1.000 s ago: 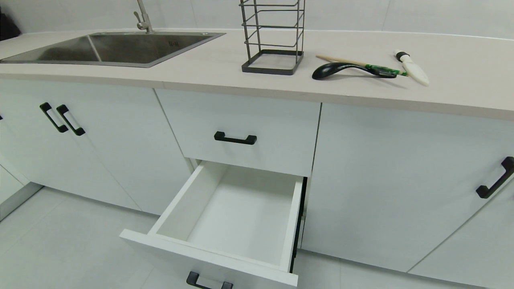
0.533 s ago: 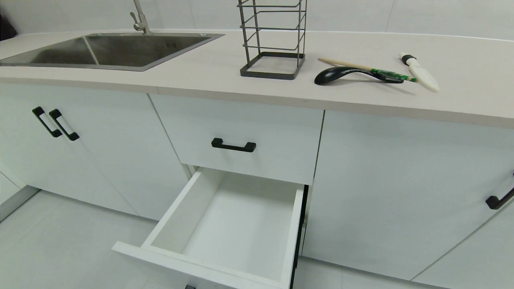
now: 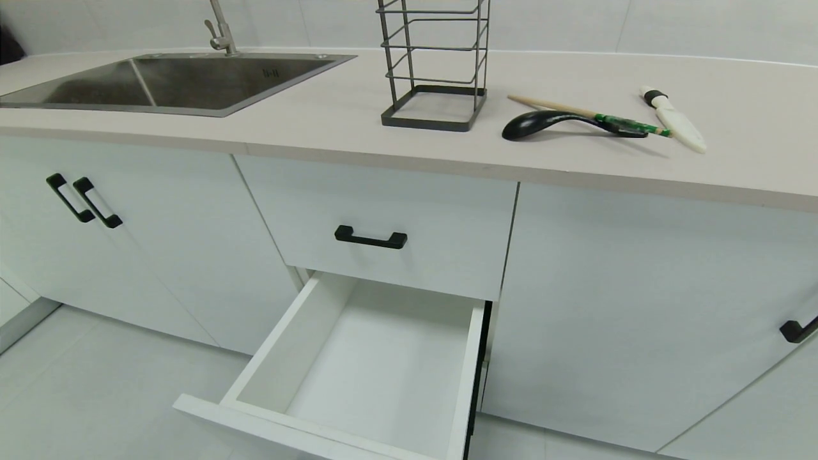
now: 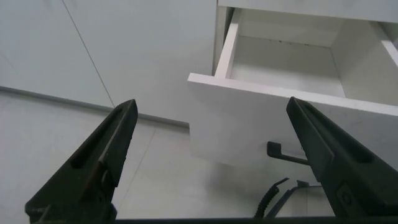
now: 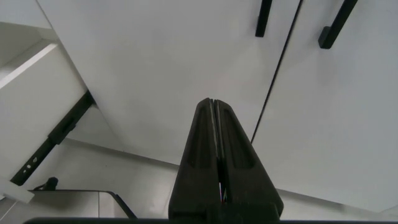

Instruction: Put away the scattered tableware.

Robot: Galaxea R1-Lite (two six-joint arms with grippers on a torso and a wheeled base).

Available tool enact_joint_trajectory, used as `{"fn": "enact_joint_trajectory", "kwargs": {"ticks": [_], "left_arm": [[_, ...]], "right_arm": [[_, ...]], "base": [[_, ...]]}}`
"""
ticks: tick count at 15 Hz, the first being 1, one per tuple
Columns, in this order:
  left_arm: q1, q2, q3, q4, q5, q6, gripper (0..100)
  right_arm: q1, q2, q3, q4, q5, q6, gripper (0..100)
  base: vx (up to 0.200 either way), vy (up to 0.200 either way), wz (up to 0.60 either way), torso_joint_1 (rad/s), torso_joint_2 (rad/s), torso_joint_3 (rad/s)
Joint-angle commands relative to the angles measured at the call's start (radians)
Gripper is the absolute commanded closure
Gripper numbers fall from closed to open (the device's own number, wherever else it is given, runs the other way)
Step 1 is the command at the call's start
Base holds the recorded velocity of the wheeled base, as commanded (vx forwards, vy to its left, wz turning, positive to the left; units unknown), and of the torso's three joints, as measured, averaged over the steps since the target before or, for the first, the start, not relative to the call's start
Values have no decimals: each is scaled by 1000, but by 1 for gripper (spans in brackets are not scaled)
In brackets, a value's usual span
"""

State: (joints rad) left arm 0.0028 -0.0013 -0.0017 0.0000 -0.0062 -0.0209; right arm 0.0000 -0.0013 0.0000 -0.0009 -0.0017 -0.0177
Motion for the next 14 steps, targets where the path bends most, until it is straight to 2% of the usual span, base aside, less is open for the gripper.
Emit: {"fn": "enact_joint_trajectory", "kwargs": {"ticks": [1,6,14], "left_arm": [[0,1,0,0,0,-1,0],[0,1,0,0,0,-1,0],[0,1,0,0,0,-1,0]], "right_arm": [[0,1,0,-1,0,-1,100],[0,1,0,-1,0,-1,100],[0,1,0,-1,6,-7,100]], "base": [[0,0,0,149,-198,-32],[0,0,0,236,-166,-132],[0,0,0,204,-568,-210]]}}
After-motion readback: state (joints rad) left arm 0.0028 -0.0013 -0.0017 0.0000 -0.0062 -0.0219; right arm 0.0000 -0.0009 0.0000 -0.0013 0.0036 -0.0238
